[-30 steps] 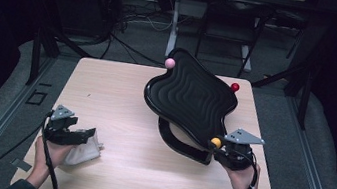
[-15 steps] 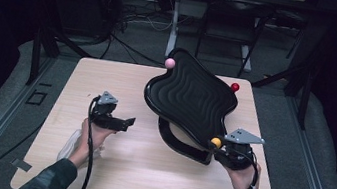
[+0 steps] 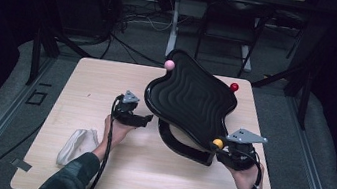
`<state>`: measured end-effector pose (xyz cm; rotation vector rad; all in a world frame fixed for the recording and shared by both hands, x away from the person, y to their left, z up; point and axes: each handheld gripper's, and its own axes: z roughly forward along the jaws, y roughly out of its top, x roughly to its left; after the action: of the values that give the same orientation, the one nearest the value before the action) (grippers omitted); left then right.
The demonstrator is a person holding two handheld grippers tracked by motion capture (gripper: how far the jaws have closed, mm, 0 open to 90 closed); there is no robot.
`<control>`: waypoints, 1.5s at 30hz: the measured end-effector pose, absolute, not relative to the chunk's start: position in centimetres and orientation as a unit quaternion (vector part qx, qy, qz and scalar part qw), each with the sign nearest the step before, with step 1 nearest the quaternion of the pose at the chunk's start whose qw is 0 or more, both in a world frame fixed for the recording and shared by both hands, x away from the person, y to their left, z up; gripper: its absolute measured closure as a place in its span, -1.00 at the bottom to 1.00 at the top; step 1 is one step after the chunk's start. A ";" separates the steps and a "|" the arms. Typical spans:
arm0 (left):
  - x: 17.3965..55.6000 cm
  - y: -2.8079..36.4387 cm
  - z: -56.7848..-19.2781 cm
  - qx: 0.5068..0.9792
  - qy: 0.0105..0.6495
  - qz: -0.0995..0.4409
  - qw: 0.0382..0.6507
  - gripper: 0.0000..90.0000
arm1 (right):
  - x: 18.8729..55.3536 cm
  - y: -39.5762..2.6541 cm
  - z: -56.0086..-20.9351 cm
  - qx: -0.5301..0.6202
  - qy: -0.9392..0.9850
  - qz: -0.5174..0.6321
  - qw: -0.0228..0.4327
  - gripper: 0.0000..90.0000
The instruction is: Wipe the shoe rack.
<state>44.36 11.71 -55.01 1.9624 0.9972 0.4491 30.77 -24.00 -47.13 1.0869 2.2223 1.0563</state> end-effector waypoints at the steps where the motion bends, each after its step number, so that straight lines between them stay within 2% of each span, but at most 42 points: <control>1: 44.4 11.4 -55.1 0.787 0.400 0.182 0.433 -0.61 | 30.7 -24.1 -47.1 0.393 0.807 0.381 0.221 0.33; 10: 45.1 9.2 -55.8 0.797 0.382 0.184 0.430 -0.40 | 30.6 -25.0 -46.9 0.389 0.813 0.379 0.210 0.33; 15: 45.9 8.4 -56.2 0.800 0.375 0.183 0.432 -0.14 | 30.6 -25.0 -46.9 0.387 0.815 0.378 0.209 0.33; 17: 46.3 8.1 -56.4 0.803 0.372 0.181 0.430 0.03 | 30.7 -25.0 -46.9 0.387 0.815 0.377 0.208 0.33; 23: 47.2 7.3 -56.6 0.799 0.366 0.185 0.440 0.22 | 30.7 -25.1 -46.9 0.387 0.815 0.379 0.207 0.33; 30: 47.6 6.3 -56.9 0.801 0.347 0.186 0.451 0.61 | 30.7 -25.1 -46.9 0.387 0.815 0.379 0.207 0.33; 34: 47.9 6.3 -57.0 0.796 0.351 0.175 0.462 0.66 | 30.7 -25.0 -46.9 0.385 0.816 0.378 0.207 0.33; 45: 47.0 7.1 -56.7 0.802 0.351 0.185 0.446 0.67 | 31.1 -25.3 -47.0 0.393 0.809 0.385 0.209 0.33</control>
<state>47.00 7.07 -56.74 1.9862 0.8697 0.4586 31.08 -25.32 -46.99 1.0934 2.2489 1.0697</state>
